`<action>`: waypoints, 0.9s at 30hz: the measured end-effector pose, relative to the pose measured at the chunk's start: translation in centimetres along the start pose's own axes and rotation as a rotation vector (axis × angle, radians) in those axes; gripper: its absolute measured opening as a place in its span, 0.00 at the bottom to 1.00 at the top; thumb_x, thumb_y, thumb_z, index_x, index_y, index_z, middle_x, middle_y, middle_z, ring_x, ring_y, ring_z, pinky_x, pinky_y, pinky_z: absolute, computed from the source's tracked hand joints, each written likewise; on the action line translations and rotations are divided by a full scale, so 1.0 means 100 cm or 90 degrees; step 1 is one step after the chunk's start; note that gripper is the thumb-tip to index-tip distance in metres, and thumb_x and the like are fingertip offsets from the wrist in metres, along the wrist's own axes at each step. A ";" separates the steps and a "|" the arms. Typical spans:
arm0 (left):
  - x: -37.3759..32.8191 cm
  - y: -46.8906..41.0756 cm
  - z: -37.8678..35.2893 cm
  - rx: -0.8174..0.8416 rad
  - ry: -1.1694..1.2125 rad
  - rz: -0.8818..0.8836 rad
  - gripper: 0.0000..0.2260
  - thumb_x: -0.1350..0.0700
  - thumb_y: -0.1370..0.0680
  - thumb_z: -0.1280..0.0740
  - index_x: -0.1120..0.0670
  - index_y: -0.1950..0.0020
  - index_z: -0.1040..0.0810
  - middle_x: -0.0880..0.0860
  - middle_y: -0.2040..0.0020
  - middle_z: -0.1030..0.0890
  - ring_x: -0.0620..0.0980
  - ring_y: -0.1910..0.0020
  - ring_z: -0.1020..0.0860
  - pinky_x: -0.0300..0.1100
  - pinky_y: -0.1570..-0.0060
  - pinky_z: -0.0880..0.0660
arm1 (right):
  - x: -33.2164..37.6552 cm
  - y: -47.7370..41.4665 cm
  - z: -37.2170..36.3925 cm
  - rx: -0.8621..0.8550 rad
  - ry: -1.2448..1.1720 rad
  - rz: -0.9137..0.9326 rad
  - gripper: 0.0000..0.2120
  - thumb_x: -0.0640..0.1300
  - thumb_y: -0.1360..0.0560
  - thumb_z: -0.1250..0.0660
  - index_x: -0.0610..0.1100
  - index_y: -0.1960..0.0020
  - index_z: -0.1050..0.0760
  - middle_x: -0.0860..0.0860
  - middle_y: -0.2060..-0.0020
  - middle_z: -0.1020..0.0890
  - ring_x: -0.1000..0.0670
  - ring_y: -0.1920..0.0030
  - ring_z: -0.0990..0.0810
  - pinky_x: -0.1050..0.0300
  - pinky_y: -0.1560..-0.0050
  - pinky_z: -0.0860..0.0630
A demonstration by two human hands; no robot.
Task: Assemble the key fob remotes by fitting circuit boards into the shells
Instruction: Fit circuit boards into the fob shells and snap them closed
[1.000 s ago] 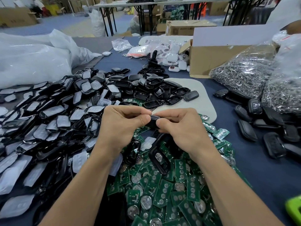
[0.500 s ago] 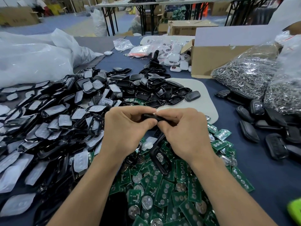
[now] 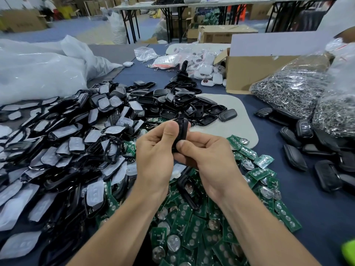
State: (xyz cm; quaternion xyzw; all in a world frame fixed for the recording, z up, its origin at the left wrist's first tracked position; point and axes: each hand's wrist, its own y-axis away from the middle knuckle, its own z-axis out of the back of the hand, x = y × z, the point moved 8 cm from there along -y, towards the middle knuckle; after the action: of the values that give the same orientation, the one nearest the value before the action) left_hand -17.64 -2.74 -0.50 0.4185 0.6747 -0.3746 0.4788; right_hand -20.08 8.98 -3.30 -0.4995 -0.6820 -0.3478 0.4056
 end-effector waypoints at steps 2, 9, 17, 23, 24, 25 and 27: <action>0.000 0.000 0.000 -0.006 -0.001 0.003 0.14 0.53 0.17 0.33 0.56 0.56 0.11 0.57 0.55 0.11 0.50 0.57 0.13 0.37 0.59 0.19 | 0.000 0.000 0.001 -0.008 0.018 0.007 0.08 0.29 0.24 0.28 0.37 0.48 0.13 0.40 0.56 0.12 0.46 0.56 0.12 0.58 0.55 0.16; -0.008 0.000 -0.004 0.037 -0.027 -0.009 0.14 0.51 0.18 0.33 0.53 0.57 0.10 0.55 0.57 0.11 0.48 0.60 0.13 0.36 0.63 0.19 | -0.002 0.000 0.004 -0.014 -0.005 0.016 0.08 0.28 0.26 0.27 0.35 0.49 0.14 0.39 0.57 0.12 0.45 0.56 0.12 0.59 0.56 0.17; -0.007 -0.003 -0.005 0.094 0.021 -0.008 0.09 0.48 0.28 0.24 0.51 0.53 0.10 0.54 0.52 0.11 0.52 0.52 0.14 0.42 0.54 0.17 | 0.013 0.000 0.008 -0.020 0.071 0.108 0.11 0.26 0.28 0.26 0.40 0.51 0.12 0.42 0.59 0.11 0.44 0.58 0.12 0.56 0.57 0.16; -0.007 -0.007 -0.012 0.192 0.061 0.009 0.06 0.56 0.27 0.28 0.49 0.56 0.11 0.52 0.47 0.13 0.51 0.43 0.16 0.42 0.44 0.20 | 0.025 0.000 0.009 -0.026 0.153 0.192 0.15 0.28 0.27 0.24 0.46 0.48 0.13 0.50 0.57 0.11 0.50 0.54 0.11 0.61 0.54 0.17; -0.008 -0.007 -0.011 0.190 0.064 0.002 0.07 0.58 0.26 0.28 0.49 0.56 0.11 0.52 0.48 0.12 0.50 0.44 0.16 0.42 0.44 0.20 | 0.024 0.000 0.009 -0.027 0.156 0.193 0.15 0.28 0.27 0.24 0.46 0.48 0.13 0.50 0.57 0.11 0.50 0.55 0.11 0.62 0.54 0.17; -0.010 -0.007 -0.011 0.185 0.065 -0.007 0.07 0.59 0.26 0.29 0.50 0.56 0.11 0.52 0.49 0.12 0.50 0.45 0.16 0.41 0.45 0.20 | 0.023 0.000 0.009 -0.028 0.157 0.190 0.14 0.28 0.27 0.24 0.45 0.48 0.13 0.50 0.57 0.11 0.50 0.55 0.11 0.62 0.55 0.17; -0.014 -0.006 -0.010 0.181 0.060 -0.026 0.08 0.60 0.26 0.30 0.51 0.57 0.11 0.51 0.52 0.12 0.48 0.47 0.16 0.39 0.46 0.20 | 0.021 -0.001 0.008 -0.025 0.160 0.184 0.13 0.28 0.28 0.24 0.41 0.46 0.13 0.49 0.57 0.11 0.49 0.55 0.11 0.62 0.56 0.17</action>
State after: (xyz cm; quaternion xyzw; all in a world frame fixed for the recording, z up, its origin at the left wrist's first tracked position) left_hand -18.28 -2.38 1.14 0.4854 0.6452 -0.4559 0.3745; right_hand -20.67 10.52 -1.77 -0.5528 -0.5402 -0.3585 0.5235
